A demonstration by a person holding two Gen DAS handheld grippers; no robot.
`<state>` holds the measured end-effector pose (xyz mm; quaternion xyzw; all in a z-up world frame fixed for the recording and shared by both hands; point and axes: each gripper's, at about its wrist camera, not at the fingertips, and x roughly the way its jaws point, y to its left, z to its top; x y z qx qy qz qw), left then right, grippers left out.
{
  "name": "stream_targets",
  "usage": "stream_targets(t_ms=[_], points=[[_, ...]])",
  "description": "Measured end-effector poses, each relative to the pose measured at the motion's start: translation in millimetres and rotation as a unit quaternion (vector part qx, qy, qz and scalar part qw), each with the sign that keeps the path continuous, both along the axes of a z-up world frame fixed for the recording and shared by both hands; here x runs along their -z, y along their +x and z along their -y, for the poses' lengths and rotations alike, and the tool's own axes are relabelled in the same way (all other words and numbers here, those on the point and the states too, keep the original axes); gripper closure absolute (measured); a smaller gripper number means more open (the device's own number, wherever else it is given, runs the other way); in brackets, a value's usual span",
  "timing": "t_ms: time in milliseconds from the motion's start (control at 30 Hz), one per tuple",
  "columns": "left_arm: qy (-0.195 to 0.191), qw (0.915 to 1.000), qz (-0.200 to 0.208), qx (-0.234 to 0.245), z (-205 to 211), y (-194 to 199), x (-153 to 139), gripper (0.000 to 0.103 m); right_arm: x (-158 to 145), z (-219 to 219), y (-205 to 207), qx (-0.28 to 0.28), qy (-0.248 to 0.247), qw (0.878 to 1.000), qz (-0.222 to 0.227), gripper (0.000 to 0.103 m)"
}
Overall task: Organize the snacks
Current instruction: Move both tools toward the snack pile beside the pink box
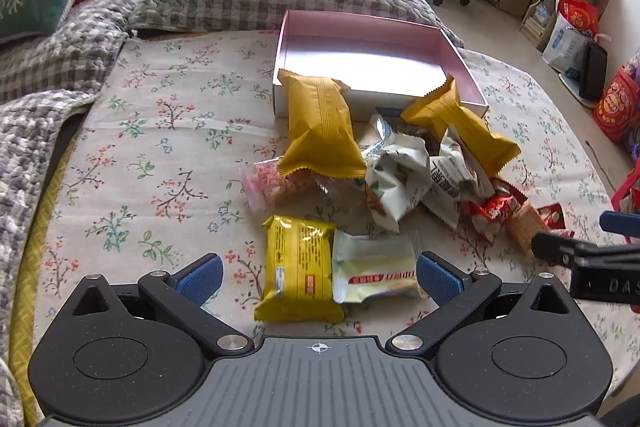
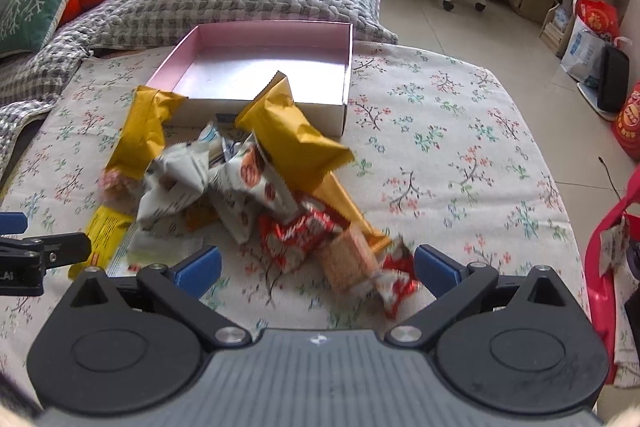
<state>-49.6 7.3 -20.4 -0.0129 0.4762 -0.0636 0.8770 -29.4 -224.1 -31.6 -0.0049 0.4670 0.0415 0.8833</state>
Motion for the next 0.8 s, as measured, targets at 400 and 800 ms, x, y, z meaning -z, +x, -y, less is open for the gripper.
stream_targets(t_ms=[400,800], points=[[0.018,0.9998,-0.001,-0.002,7,-39,14,0.0,7,6,-36,0.01,0.0,1.0,-0.003,0.001],[0.017,0.9999,0.003,0.004,11,-37,16,0.0,14,8,-33,0.009,0.002,1.0,-0.005,0.002]])
